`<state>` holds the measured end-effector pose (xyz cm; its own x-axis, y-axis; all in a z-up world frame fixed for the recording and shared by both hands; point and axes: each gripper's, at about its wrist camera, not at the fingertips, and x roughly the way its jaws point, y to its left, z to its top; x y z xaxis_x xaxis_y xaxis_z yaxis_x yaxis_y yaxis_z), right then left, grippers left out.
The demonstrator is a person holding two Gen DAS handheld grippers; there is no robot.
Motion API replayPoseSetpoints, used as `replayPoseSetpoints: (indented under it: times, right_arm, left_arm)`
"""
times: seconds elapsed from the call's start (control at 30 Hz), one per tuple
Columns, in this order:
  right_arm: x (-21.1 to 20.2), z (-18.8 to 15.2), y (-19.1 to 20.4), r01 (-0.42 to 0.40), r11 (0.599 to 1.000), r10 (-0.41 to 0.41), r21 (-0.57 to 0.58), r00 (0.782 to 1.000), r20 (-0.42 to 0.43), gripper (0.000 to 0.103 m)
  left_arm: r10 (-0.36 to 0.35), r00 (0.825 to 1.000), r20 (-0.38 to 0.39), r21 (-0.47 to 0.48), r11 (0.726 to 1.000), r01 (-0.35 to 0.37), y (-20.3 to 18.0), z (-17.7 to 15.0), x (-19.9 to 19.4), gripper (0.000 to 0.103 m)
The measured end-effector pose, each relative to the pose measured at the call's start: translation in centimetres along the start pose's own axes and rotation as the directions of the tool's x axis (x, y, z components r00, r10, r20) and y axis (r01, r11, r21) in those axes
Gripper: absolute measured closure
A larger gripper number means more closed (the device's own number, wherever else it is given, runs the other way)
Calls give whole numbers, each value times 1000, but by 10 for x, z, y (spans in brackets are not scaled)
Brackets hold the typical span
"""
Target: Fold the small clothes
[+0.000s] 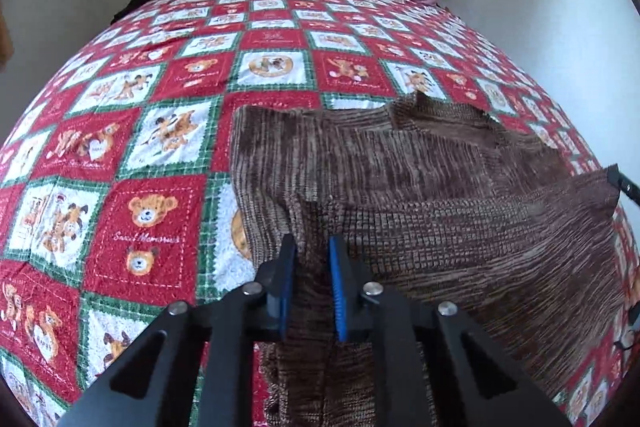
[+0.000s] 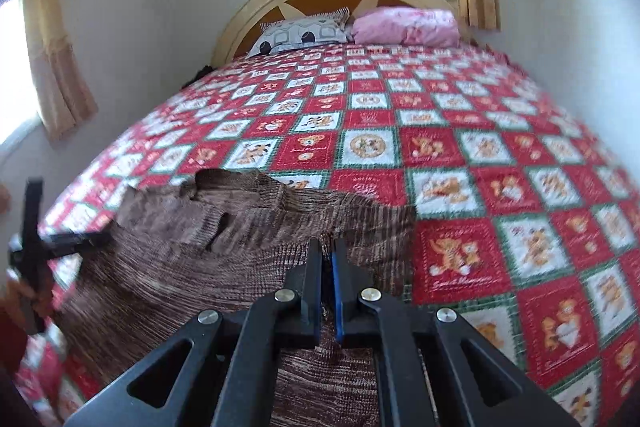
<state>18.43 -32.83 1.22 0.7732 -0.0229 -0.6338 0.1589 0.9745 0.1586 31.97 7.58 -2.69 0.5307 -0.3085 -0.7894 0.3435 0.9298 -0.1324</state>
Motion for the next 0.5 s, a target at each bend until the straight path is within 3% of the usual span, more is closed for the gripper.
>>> replayPoseSetpoints:
  times: [0.07,0.13,0.2,0.27,0.4,0.5]
  right_arm:
    - [1,1,-13,-30,997,32,69,999,-19,94]
    - [0,0,-24,-46,992,50,120,998,-31,78]
    - [-5,-3,-34,-70,984,74,166,997,-16,42]
    - [-11,-7,-40,-82,978,80,194,997,14,39]
    - [-11,-9,-37,-78,986,76,145,997,16,39]
    - [4,-8,-26,-61,995,64,75,998,-31,39]
  left_arm:
    - [-15,1000,1,-10,1000,15,1,0,-1,85]
    - [-46,999,6,-48,998,46,8,0,-3,84]
    - [-65,998,7,-86,994,65,14,-1,-4,84]
    - [-72,997,18,-94,993,73,13,-3,-6,84]
    - [-68,997,45,-49,996,70,4,-6,-14,84]
    - [-104,992,67,-35,994,107,0,-6,-19,83]
